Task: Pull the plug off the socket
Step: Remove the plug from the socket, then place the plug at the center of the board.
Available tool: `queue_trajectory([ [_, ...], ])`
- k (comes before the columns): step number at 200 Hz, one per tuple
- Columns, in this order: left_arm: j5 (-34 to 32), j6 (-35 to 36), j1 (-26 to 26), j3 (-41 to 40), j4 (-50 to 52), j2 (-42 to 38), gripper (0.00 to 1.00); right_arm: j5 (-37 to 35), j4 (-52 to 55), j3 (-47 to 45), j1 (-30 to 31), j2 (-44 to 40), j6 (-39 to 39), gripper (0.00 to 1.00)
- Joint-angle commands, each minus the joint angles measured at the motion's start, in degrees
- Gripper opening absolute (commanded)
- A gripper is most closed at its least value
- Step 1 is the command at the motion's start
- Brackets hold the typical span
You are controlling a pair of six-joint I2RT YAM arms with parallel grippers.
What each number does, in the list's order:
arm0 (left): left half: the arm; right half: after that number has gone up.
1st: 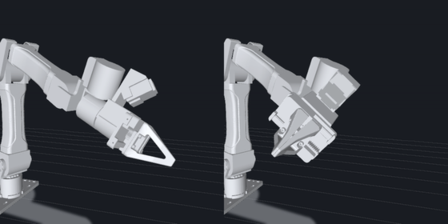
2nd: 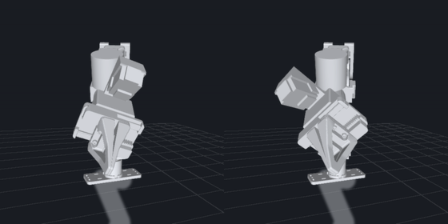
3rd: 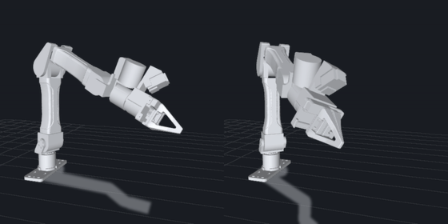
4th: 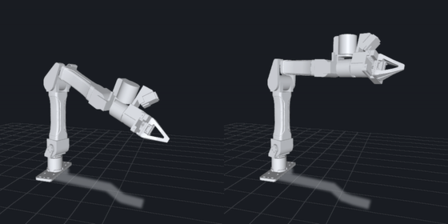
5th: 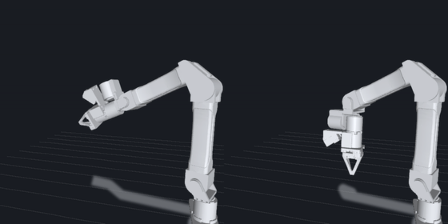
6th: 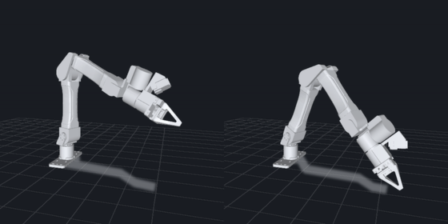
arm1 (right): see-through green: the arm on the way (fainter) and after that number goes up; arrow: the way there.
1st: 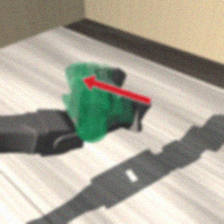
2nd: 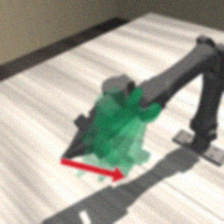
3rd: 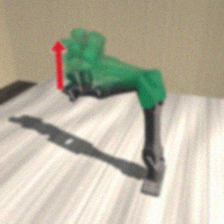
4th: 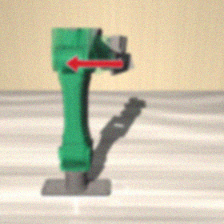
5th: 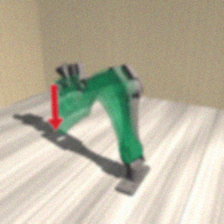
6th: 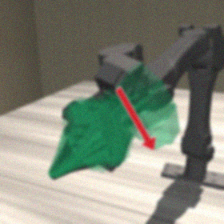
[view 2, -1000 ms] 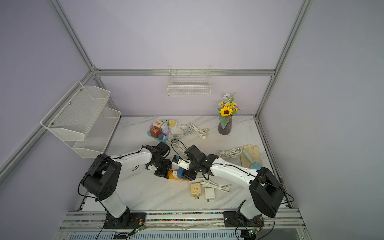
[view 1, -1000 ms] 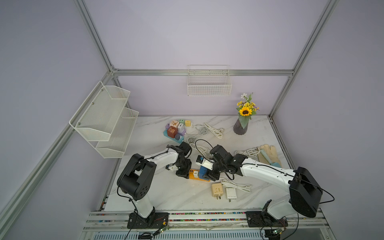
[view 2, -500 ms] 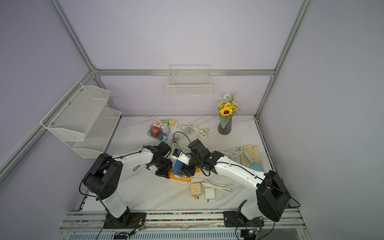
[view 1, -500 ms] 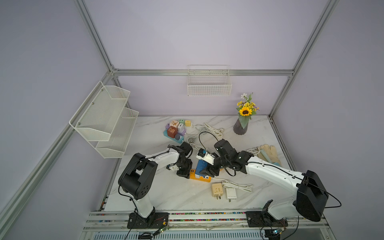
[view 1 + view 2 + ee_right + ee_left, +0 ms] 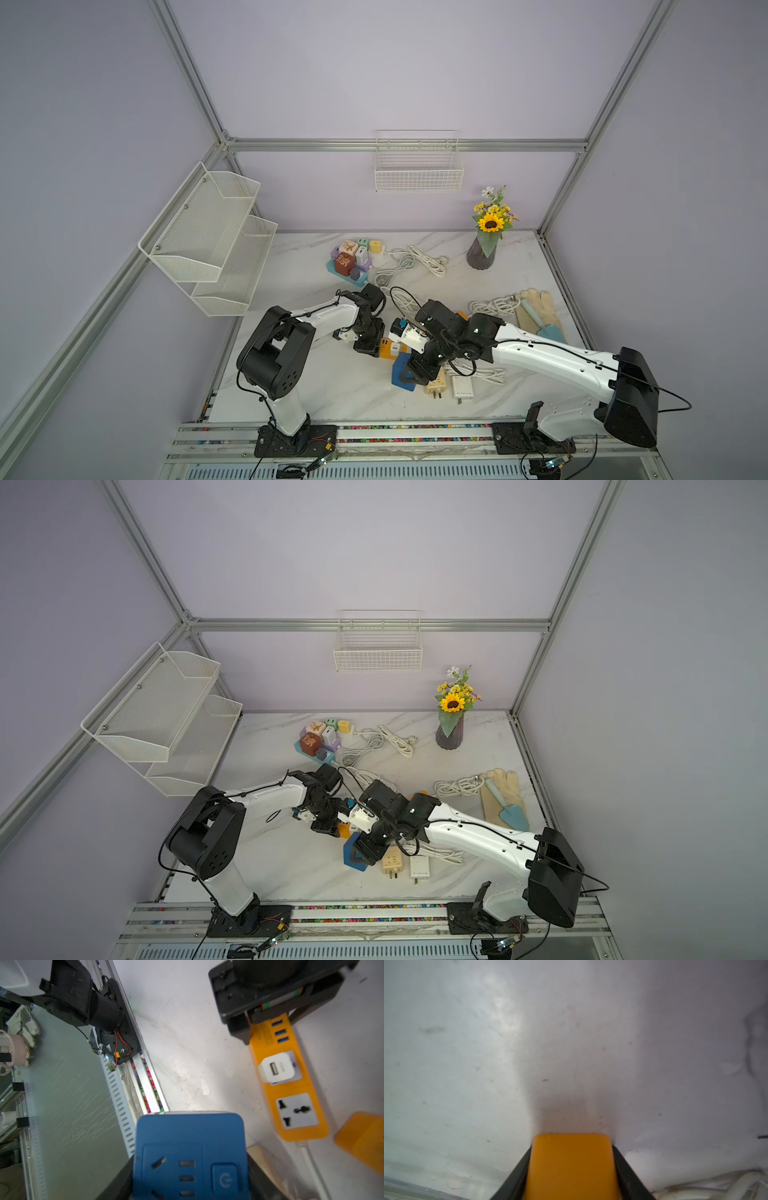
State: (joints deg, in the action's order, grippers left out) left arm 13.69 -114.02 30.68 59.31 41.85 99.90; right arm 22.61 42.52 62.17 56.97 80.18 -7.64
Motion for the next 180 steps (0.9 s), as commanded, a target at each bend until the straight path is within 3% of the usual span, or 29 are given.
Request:
queue_trajectory([
  [1,-4.8,-0.3,0.2,-0.6,-3.0,3.3,0.00,-0.5,5.5,2.5,0.3,1.3,-15.1,0.33],
  [59,-4.6,-0.1,0.2,-0.6,-3.9,3.0,0.00,-4.2,20.3,14.2,0.6,19.9,-25.1,0.36],
  [108,-4.4,0.1,0.1,-1.1,-3.9,2.5,0.00,-5.7,23.9,18.4,0.7,26.1,-31.7,0.40],
  [152,-4.2,0.1,0.1,-1.2,-3.9,2.2,0.00,-7.5,24.2,20.1,0.7,29.6,-32.4,0.56],
  [180,-4.2,0.1,0.2,-1.5,-3.9,2.0,0.00,-7.0,23.0,19.2,0.6,31.0,-32.4,0.60],
])
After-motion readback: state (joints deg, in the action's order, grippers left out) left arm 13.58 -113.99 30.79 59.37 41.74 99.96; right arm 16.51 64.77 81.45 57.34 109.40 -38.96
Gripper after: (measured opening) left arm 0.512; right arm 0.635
